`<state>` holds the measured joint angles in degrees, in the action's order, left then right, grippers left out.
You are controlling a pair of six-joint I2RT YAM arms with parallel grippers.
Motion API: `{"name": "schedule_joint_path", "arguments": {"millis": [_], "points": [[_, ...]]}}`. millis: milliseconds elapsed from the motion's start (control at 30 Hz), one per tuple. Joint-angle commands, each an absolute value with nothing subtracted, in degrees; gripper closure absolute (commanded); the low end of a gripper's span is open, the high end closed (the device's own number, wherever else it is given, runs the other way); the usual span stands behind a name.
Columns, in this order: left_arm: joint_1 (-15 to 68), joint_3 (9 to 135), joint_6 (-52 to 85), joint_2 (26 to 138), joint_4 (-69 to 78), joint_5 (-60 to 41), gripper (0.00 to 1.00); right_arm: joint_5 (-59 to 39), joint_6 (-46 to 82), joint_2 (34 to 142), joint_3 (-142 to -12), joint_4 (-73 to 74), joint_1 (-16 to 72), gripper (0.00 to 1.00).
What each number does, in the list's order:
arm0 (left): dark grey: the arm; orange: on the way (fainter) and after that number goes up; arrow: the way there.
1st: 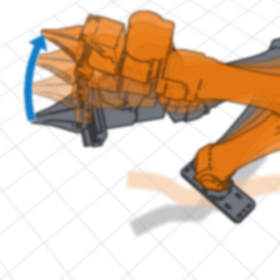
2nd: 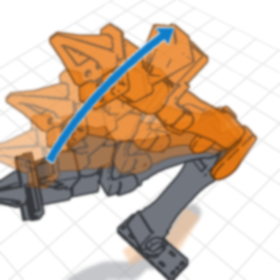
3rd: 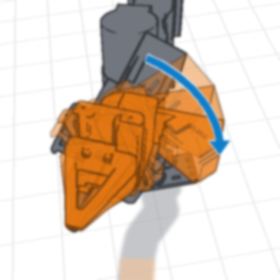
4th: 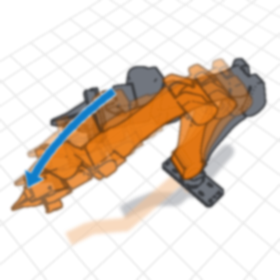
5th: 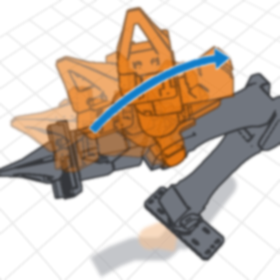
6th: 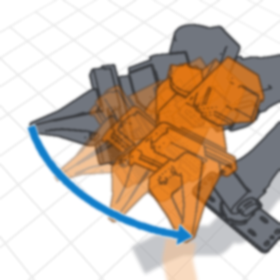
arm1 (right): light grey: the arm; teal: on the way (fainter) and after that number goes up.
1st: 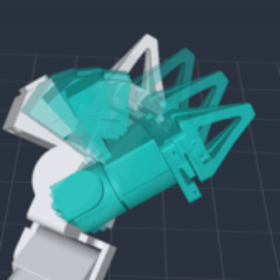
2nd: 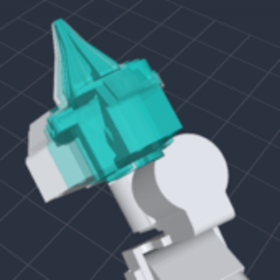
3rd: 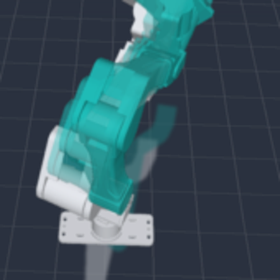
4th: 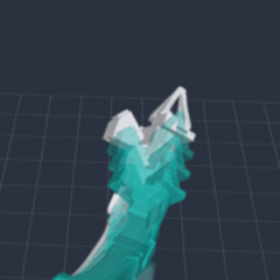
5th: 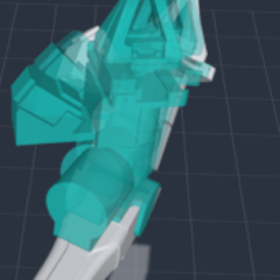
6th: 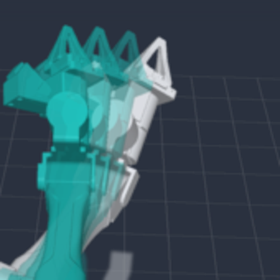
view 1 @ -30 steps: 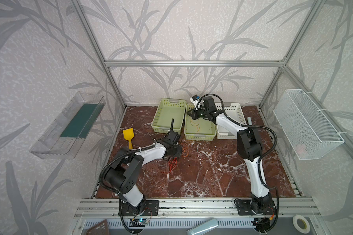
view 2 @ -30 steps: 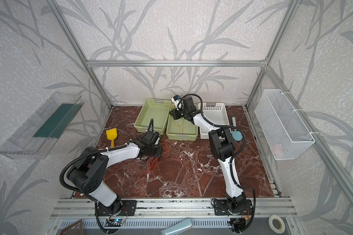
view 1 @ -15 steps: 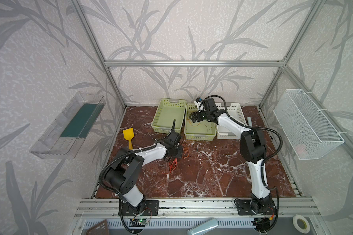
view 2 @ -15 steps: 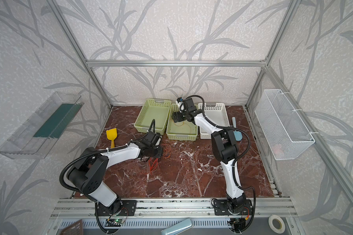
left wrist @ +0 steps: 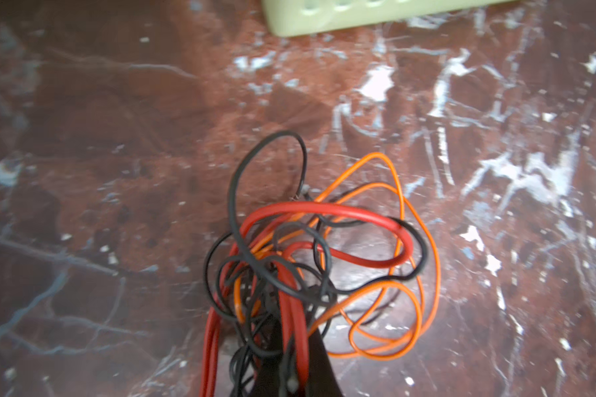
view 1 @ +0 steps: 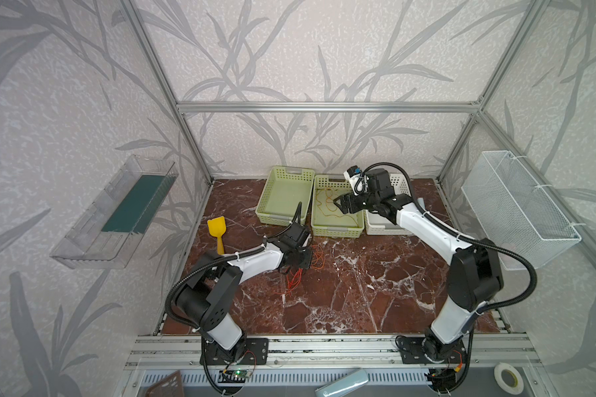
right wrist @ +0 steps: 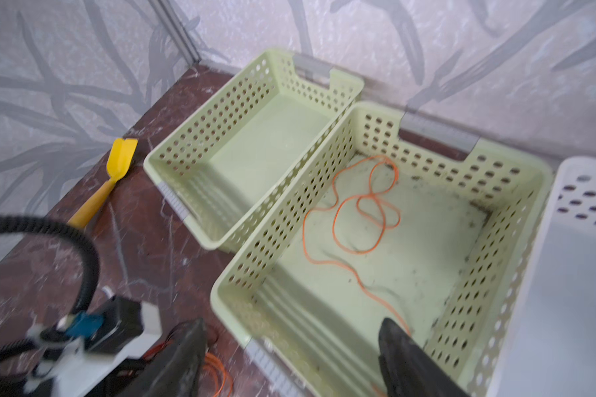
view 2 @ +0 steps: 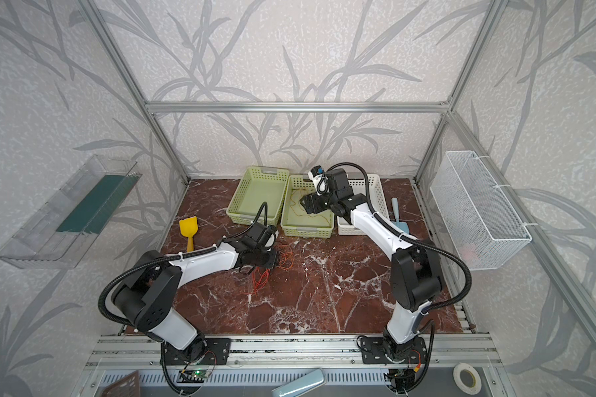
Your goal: Untangle the cables
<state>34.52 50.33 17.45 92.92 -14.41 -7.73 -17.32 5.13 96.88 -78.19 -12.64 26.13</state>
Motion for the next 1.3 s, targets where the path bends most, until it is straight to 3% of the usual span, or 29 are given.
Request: {"name": "schedule_joint_path", "arguments": {"millis": [0,300,800,1067,1133,1267], "points": [[36.06,53.07,13.29,91.05,-13.57,-9.89,0.94,-20.19,7.22,91.32,-69.29,-9.74,28.72,0.26],[36.65,51.46,10.07,88.26,-10.33,-11.99,0.96,-22.21,16.88,88.77,-47.66,-0.34,31.13,0.42],[36.8,47.71,10.14,82.98,-3.83,-16.23,0.99,-26.31,26.43,99.94,-41.7,19.9,32.16,0.44],[36.7,45.67,10.32,79.62,0.08,-18.07,1.0,-23.16,26.54,103.86,-44.45,19.89,33.11,0.62],[36.71,44.92,10.57,78.66,1.7,-17.58,1.0,-22.23,26.46,103.64,-44.24,20.25,33.05,0.75],[36.02,44.34,10.46,77.0,0.89,-15.38,1.0,-18.69,23.85,101.0,-44.14,15.9,32.92,0.91]]}}
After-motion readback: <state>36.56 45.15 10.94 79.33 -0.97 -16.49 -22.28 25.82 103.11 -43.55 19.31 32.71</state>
